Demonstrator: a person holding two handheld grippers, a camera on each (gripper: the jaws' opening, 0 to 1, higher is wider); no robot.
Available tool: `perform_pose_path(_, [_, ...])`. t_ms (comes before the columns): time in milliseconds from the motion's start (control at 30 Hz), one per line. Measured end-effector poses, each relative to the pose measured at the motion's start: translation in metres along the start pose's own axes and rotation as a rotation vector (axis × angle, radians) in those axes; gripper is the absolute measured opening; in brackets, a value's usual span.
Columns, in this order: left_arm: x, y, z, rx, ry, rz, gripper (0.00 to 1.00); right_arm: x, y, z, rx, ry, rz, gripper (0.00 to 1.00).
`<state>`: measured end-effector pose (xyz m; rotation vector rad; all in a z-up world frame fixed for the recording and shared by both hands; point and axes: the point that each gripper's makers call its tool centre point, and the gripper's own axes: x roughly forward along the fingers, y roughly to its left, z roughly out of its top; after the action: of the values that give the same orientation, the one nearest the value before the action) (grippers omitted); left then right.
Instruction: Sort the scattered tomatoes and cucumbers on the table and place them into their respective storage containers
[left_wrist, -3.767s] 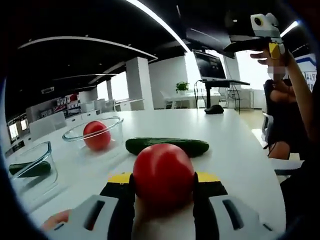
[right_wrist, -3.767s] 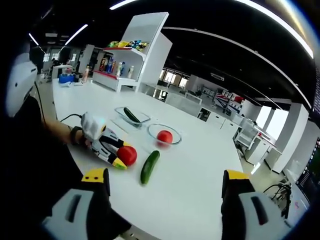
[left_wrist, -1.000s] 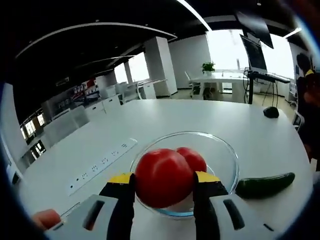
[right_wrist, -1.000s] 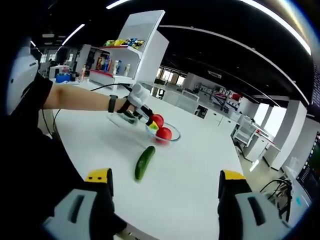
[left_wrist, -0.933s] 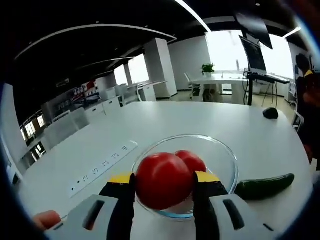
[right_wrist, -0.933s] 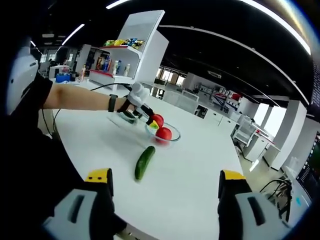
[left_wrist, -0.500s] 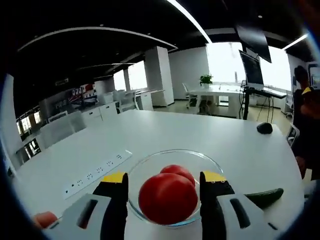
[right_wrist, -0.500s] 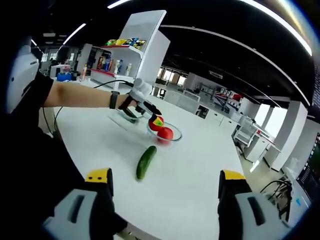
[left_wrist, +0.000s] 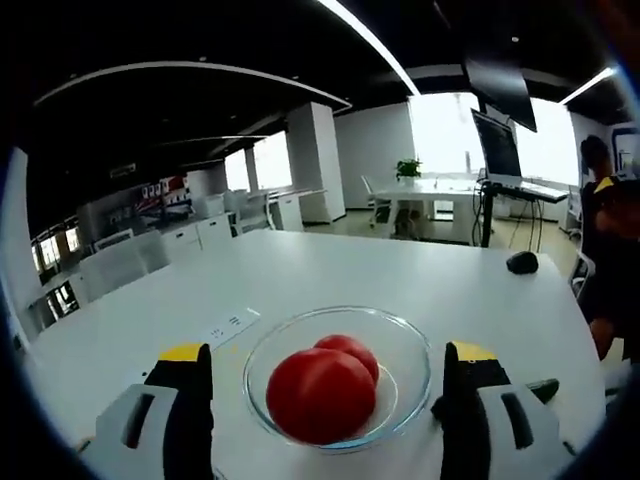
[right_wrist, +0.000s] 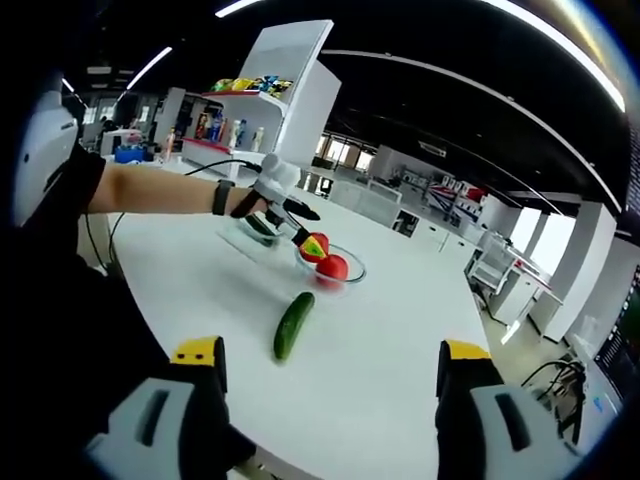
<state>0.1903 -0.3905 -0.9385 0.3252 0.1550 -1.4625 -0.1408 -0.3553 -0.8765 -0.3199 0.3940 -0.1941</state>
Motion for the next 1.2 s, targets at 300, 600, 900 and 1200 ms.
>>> perform_pose_path(300, [-0.033, -0.011, -0.011, 0.004, -0.007, -0.028, 0.95, 0.0, -0.001, -0.001, 0.001, 0.003, -0.003, 0.83])
perform_pose_path(600, [-0.094, -0.055, -0.018, 0.013, -0.009, -0.103, 0.95, 0.0, 0.002, 0.002, -0.005, -0.001, -0.001, 0.83])
perform_pose_path(900, [-0.164, -0.073, -0.016, 0.008, -0.055, -0.118, 0.95, 0.005, 0.009, 0.005, -0.011, -0.007, 0.017, 0.83])
perform_pose_path(1200, [-0.237, -0.061, -0.043, -0.011, -0.005, -0.067, 0.95, 0.009, 0.011, 0.003, -0.005, -0.008, 0.024, 0.83])
